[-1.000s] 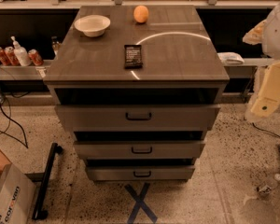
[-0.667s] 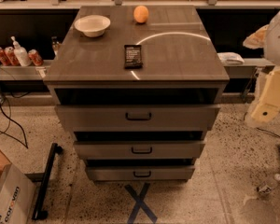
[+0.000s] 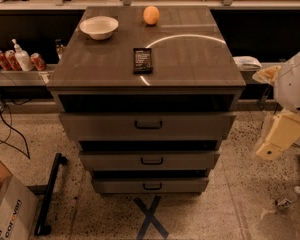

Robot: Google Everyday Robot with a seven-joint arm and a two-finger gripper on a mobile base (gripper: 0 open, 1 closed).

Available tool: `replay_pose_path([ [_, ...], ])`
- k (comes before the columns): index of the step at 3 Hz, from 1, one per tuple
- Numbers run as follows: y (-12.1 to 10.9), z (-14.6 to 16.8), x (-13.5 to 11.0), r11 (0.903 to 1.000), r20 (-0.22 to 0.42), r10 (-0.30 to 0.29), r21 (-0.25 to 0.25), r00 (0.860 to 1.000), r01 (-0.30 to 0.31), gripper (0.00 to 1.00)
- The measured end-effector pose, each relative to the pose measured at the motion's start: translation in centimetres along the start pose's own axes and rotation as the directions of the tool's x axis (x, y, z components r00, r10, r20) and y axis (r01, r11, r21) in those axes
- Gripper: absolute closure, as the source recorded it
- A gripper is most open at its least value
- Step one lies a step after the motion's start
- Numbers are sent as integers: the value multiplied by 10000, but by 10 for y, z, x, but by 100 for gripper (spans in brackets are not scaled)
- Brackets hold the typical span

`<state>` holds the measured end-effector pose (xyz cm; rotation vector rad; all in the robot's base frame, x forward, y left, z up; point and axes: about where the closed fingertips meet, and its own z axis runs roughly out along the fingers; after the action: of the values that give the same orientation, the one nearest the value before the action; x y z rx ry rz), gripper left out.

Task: Open middle drawer

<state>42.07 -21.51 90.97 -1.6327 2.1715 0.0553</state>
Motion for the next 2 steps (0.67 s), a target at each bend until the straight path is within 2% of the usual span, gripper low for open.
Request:
replay_pose_path([
  [1, 0, 1, 0, 10000, -1, 4, 21, 10000, -4, 0],
  [2, 1, 9, -1, 9993, -318, 83, 356, 9995, -71, 0],
])
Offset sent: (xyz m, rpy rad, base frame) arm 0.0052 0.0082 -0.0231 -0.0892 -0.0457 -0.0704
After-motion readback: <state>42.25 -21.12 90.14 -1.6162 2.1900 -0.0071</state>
